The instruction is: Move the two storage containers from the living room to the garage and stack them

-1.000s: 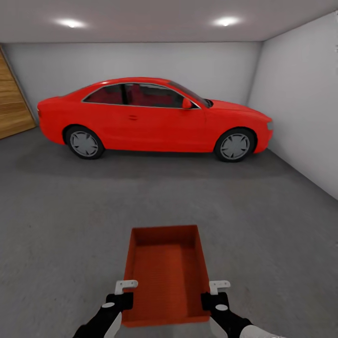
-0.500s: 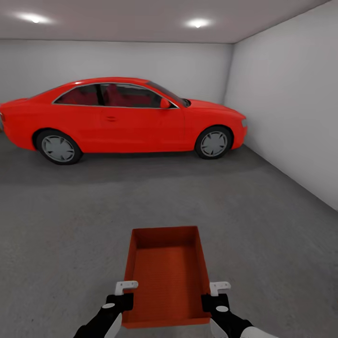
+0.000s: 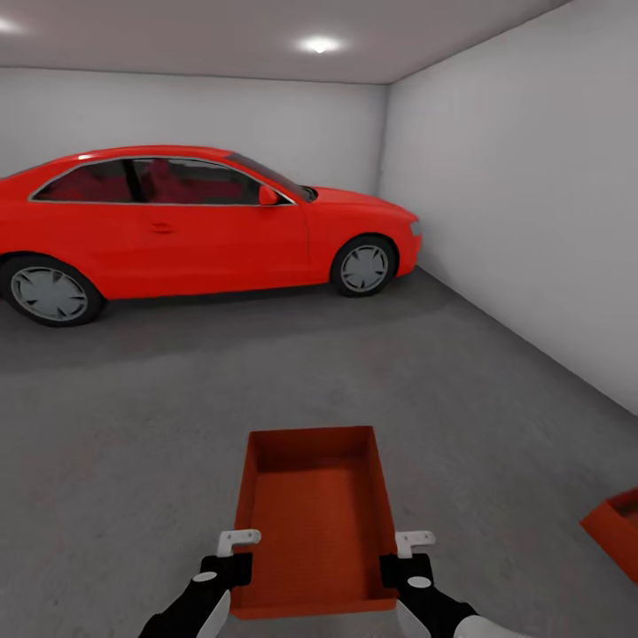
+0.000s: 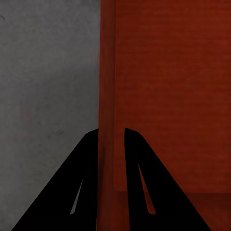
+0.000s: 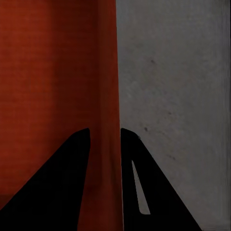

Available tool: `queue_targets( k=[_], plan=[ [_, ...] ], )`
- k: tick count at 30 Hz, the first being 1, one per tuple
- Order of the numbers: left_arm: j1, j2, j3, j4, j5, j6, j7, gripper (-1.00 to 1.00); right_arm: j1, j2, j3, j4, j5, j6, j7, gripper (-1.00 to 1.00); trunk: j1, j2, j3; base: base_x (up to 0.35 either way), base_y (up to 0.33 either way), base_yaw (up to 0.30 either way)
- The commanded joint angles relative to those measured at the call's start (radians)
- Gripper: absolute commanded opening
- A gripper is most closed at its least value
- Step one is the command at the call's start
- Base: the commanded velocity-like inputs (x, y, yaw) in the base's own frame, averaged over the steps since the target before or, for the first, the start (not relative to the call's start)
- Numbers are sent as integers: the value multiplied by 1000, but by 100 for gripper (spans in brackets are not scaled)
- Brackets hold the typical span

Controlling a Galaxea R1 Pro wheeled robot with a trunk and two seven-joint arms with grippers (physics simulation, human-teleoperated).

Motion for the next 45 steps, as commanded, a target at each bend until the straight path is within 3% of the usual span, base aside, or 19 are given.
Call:
queue_targets(
  k=[1,32,45],
  plan=[
    [1,1,-17,39,1,6,11,-100,-17,0,-69,1,-3,-7,-58,-100,0,-1,-1,0,0,-290],
    [1,1,-17,37,0,6,13,-100,-17,0,-69,1,-3,-7,-58,-100,0,-1,-1,1,0,-290],
    [2,3,-17,39,-5,5,11,-100,-17,0,-69,1,-3,-7,-58,-100,0,-1,-1,281,0,-290]
  ],
)
